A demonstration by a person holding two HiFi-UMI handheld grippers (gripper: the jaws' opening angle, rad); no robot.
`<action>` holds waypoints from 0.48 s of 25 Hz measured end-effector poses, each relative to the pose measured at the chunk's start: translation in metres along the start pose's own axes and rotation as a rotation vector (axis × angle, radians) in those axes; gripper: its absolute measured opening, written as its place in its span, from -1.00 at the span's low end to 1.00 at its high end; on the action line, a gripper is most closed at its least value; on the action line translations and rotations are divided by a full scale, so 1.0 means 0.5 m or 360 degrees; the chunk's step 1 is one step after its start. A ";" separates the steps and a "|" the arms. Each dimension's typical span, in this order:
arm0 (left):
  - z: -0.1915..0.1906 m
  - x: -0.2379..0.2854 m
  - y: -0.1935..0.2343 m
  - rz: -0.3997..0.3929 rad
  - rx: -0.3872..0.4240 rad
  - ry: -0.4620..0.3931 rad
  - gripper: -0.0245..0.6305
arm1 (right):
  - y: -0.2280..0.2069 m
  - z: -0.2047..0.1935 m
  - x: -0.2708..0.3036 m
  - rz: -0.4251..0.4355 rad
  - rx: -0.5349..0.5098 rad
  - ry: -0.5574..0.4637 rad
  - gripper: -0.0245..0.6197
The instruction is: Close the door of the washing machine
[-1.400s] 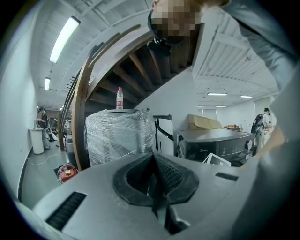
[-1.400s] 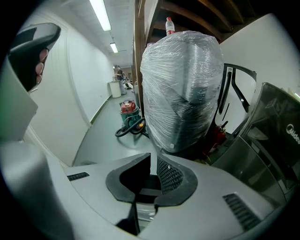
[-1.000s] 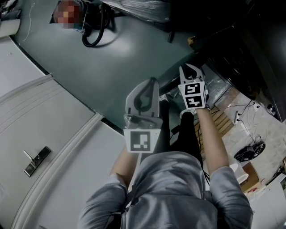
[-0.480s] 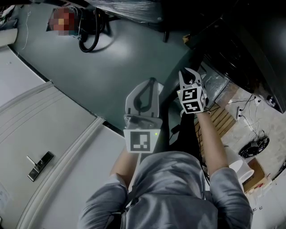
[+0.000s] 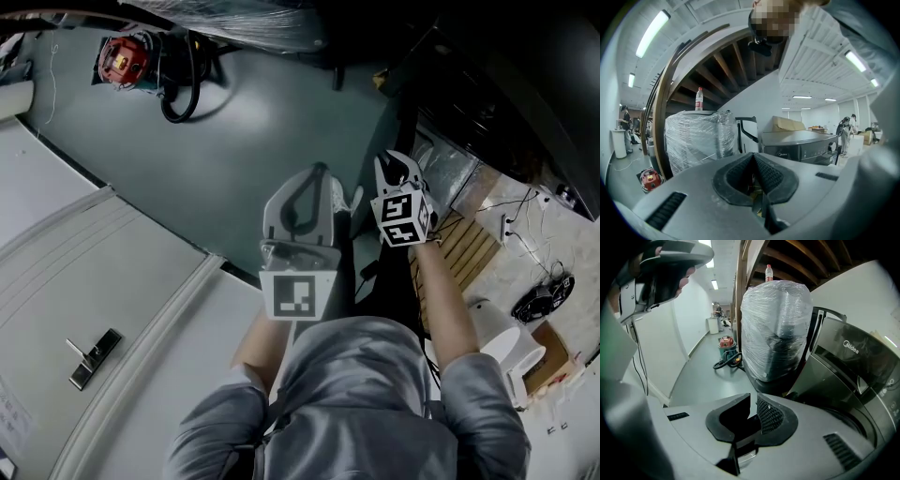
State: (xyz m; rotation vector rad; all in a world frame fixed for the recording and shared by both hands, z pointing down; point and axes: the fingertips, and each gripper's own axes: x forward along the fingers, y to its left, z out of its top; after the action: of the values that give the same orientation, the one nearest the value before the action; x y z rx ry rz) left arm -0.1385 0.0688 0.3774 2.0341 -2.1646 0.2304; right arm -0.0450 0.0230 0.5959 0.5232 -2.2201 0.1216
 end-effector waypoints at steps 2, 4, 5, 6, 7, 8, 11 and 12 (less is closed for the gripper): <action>0.004 0.005 -0.012 -0.0020 0.0011 -0.0006 -0.93 | -0.005 -0.007 -0.010 -0.0015 0.0007 -0.0008 -0.81; 0.004 0.011 -0.026 -0.0047 0.0030 0.0005 -0.93 | -0.011 -0.014 -0.019 -0.0033 0.0016 -0.0014 -0.81; 0.004 0.014 -0.032 -0.0057 0.0032 0.0007 -0.93 | -0.013 -0.018 -0.023 -0.0039 0.0022 -0.0016 -0.81; 0.005 0.017 -0.040 -0.0066 0.0031 0.0004 -0.93 | -0.016 -0.022 -0.028 -0.0044 0.0030 -0.0017 -0.81; 0.008 0.020 -0.048 -0.0074 0.0029 0.0000 -0.93 | -0.019 -0.026 -0.033 -0.0049 0.0038 -0.0018 -0.81; 0.009 0.023 -0.056 -0.0085 0.0031 -0.0001 -0.93 | -0.021 -0.030 -0.038 -0.0053 0.0044 -0.0019 -0.81; 0.012 0.032 -0.083 -0.0116 0.0034 0.0008 -0.93 | -0.029 -0.043 -0.054 -0.0067 0.0053 -0.0023 -0.81; 0.015 0.035 -0.091 -0.0126 0.0034 0.0003 -0.93 | -0.032 -0.047 -0.059 -0.0072 0.0060 -0.0025 -0.81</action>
State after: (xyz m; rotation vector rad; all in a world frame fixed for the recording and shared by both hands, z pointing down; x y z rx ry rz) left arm -0.0941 0.0473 0.3743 2.1248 -2.0844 0.2466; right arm -0.0049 0.0240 0.5875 0.5967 -2.2235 0.1361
